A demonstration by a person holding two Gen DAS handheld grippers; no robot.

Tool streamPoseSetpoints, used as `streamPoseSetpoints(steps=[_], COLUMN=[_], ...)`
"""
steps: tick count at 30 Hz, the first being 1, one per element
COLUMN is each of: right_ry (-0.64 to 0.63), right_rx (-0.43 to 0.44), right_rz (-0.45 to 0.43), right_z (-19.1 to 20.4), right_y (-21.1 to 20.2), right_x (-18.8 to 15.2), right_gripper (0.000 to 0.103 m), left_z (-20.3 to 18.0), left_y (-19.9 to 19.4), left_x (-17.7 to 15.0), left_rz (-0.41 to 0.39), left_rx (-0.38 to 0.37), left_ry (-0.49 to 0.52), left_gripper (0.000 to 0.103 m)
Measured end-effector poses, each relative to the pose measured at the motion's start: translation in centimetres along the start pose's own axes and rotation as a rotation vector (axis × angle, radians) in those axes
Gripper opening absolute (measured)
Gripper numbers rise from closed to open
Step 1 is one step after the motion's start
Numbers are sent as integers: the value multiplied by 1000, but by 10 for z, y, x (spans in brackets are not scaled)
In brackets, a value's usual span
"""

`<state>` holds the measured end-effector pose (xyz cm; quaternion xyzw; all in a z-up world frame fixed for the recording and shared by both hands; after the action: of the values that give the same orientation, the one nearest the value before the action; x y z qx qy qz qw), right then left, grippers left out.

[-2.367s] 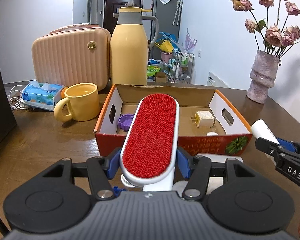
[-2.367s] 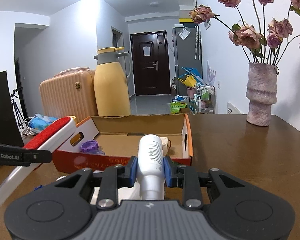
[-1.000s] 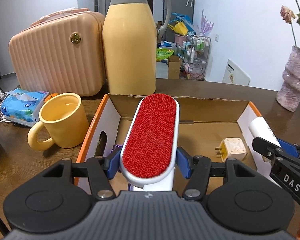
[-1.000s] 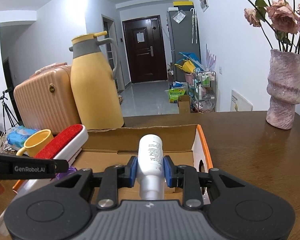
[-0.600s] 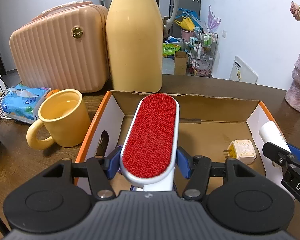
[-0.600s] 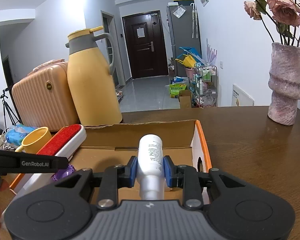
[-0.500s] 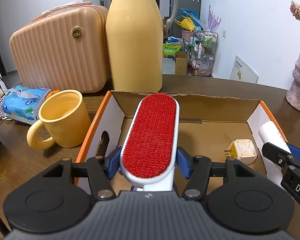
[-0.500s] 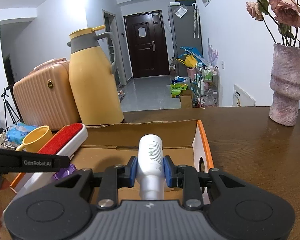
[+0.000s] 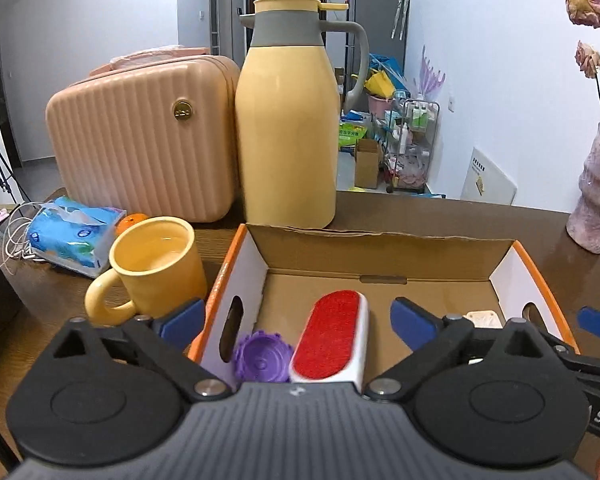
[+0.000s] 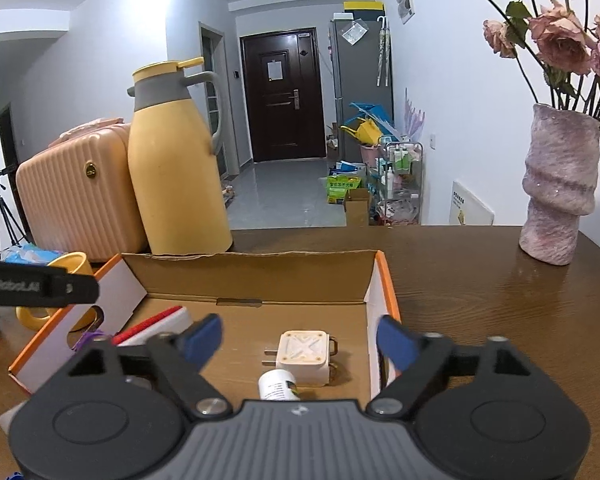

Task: Organize rigid objects
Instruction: 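Open both tools to drop the lint brush and lotion bottle into the box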

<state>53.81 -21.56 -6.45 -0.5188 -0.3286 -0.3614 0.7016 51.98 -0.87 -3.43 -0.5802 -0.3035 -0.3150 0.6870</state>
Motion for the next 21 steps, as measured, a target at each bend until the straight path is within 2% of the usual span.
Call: streamPoseSetpoints(steps=[5,21], right_ry=[-19,-33], right_rx=[-15,-16], right_rz=[-6,-26], right_z=[2,5], right_y=[-6,-36], right_x=[0,-6], right_gripper=[101,102], left_z=[4,10], left_y=[-5,-27], left_x=[-3,-14], left_rz=[1,-20], left_rx=[7,-15], left_ry=[3,-12], left_gripper=[103,103])
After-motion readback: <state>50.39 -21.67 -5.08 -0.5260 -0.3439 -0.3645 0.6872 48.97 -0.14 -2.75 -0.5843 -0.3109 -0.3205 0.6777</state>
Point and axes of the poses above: each gripper's, at about its wrist camera, not at the fingertips, and y roughly the way its jaws point, z to its left, x to its top, the point moved 7 cm from there along y, roughly the way its jaws point, and after that the axes turned 10 degrees about y, right-handed, at the moved point
